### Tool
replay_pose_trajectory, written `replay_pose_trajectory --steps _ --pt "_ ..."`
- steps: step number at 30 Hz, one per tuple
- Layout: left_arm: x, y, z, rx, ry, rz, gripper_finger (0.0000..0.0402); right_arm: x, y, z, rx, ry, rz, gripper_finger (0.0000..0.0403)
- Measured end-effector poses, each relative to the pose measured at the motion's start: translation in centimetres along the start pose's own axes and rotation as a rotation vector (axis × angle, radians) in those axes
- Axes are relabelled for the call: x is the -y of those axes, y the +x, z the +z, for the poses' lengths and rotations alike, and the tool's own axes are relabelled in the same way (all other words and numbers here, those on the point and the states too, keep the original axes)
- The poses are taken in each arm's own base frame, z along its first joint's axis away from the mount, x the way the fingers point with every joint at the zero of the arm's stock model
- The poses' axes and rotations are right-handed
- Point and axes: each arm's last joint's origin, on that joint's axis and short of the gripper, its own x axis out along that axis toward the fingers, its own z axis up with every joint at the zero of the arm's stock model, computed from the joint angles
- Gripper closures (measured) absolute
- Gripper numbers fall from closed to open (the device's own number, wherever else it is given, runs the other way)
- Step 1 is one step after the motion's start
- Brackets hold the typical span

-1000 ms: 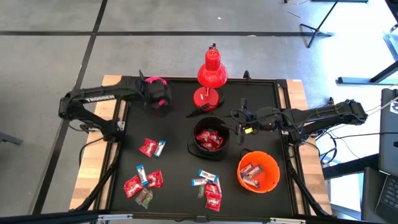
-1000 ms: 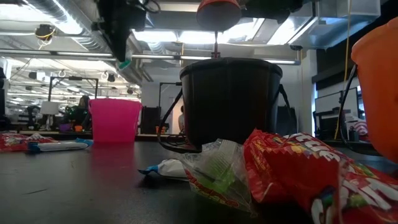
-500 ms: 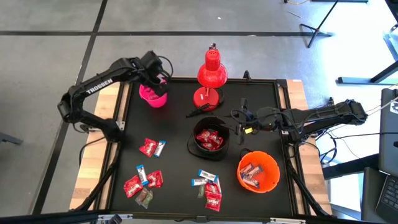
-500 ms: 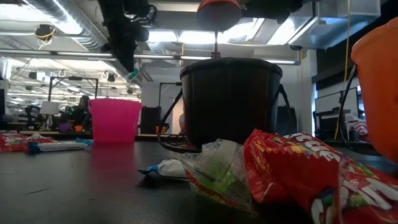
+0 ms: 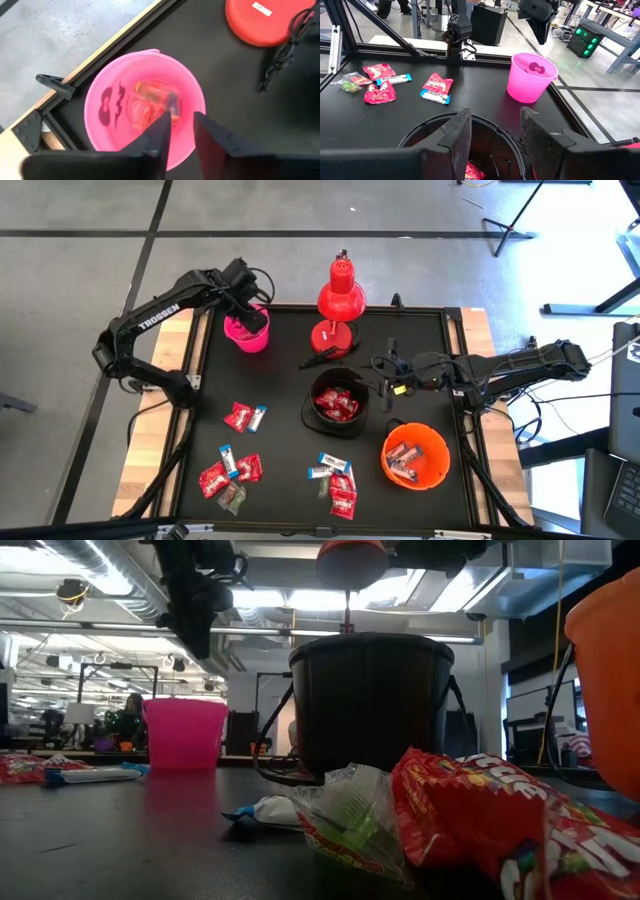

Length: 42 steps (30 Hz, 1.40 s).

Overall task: Organize candy in baskets
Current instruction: Put the blue gummy into the pink bucket, then put the red candy into the black bucket

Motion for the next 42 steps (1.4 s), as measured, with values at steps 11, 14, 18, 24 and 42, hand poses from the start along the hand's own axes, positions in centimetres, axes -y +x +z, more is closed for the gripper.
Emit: replay_pose_trajectory --steps 11,14,18,24,42 --pt "2.7 -5.0 -3.1 0.075 0.092 -0.28 0.0265 0.0 0.0 0.0 0.0 0.0 0.0 0.0235" --pt "5.1 -7.2 -5.5 0.084 0.144 -0.318 0.0269 0.0 0.0 0.0 0.0 0.0 0.0 0.0235" --pt "7.9 -8.8 -8.7 0.009 0.155 -0.316 0.0271 0.0 0.0 0.0 0.0 0.0 0.0 0.0235" --pt "11.8 -8.5 -12.3 -0.106 0.216 -0.243 0.0271 0.0 0.0 0.0 0.0 0.0 0.0 0.0235" --pt "15.8 3.9 -18.7 -0.289 0.1 -0.262 0.0271 0.0 0.0 0.0 -0.001 0.0 0.0 0.0235"
